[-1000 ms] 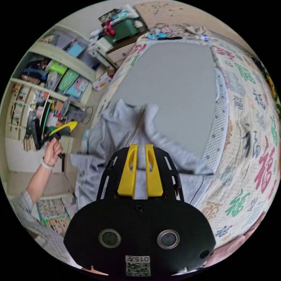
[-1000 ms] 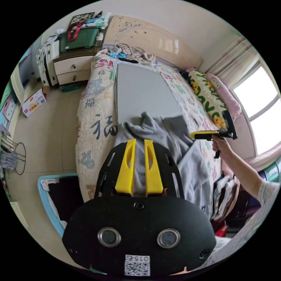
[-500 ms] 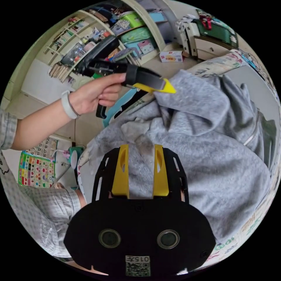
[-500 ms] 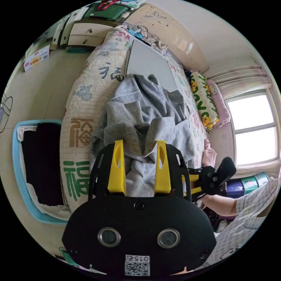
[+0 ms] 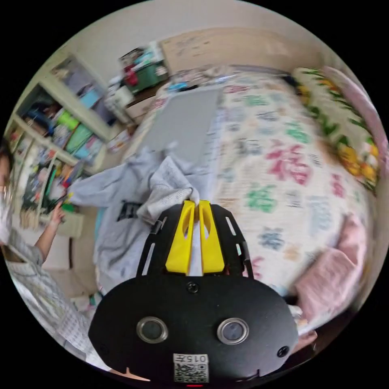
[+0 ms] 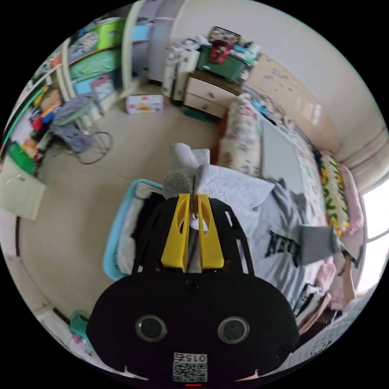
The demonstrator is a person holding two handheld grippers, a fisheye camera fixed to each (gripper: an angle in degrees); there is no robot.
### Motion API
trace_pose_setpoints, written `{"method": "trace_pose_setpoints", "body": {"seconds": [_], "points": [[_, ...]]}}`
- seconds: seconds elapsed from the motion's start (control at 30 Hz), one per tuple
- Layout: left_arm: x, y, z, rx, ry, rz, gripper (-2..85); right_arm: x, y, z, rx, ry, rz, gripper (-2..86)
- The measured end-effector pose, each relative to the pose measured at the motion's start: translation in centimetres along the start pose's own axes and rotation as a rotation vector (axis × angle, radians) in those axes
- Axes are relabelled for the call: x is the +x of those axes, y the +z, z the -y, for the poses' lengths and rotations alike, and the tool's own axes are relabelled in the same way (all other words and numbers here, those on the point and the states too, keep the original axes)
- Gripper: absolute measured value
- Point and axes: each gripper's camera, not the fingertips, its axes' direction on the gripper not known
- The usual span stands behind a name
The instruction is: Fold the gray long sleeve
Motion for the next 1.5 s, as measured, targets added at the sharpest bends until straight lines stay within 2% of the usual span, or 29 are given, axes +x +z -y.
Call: {"method": "trace_pose_setpoints", "body": {"seconds": [0.03, 0.1, 0.17, 0.23, 0.3, 0.43, 0.7, 1.0, 1.23, 1.37, 1.5], "points": [[2.2, -0.2, -0.7, -0.048, 0.063, -0.111, 2.4, -1.1, 0.7, -0.7, 0.006, -0.068, 0.004, 5.0], [2.6, -0.3, -2.8, -0.09, 0.088, -0.093, 3.3, -1.1, 2.3, -2.4, -0.026, -0.079, -0.069, 5.5], [-0.2, 0.7, -5.7, -0.157, 0.016, -0.028, 4.5, 0.4, 4.5, -4.7, -0.115, 0.008, -0.141, 6.9], [-7.1, 3.3, -10.3, -0.299, -0.152, 0.025, 7.0, 2.7, 8.1, -8.4, -0.255, 0.097, -0.248, 9.7], [-12.3, 4.9, -14.0, -0.376, -0.28, 0.039, 8.5, 3.6, 10.7, -11.1, -0.353, 0.08, -0.309, 11.6], [-17.9, 5.2, -20.2, -0.41, -0.346, 0.051, 9.5, 4.0, 14.7, -14.9, -0.44, 0.025, -0.322, 12.8], [-19.5, 2.6, -26.7, -0.434, -0.38, 0.026, 10.6, 5.3, 20.5, -17.9, -0.573, 0.145, -0.27, 13.8], [-15.6, -0.4, -32.2, -0.501, -0.231, 0.132, 12.6, 6.8, 25.3, -19.4, -0.566, 0.237, -0.231, 10.1], [-10.5, -3.7, -33.6, -0.456, -0.03, 0.255, 12.7, 7.5, 27.7, -20.9, -0.552, 0.29, -0.285, 4.5], [-8.0, -5.1, -34.9, -0.495, 0.037, 0.25, 12.8, 7.4, 28.4, -21.7, -0.532, 0.289, -0.309, 4.1], [-5.7, -5.2, -36.0, -0.527, 0.13, 0.376, 12.5, 7.0, 29.7, -22.7, -0.559, 0.242, -0.304, 7.0]]}}
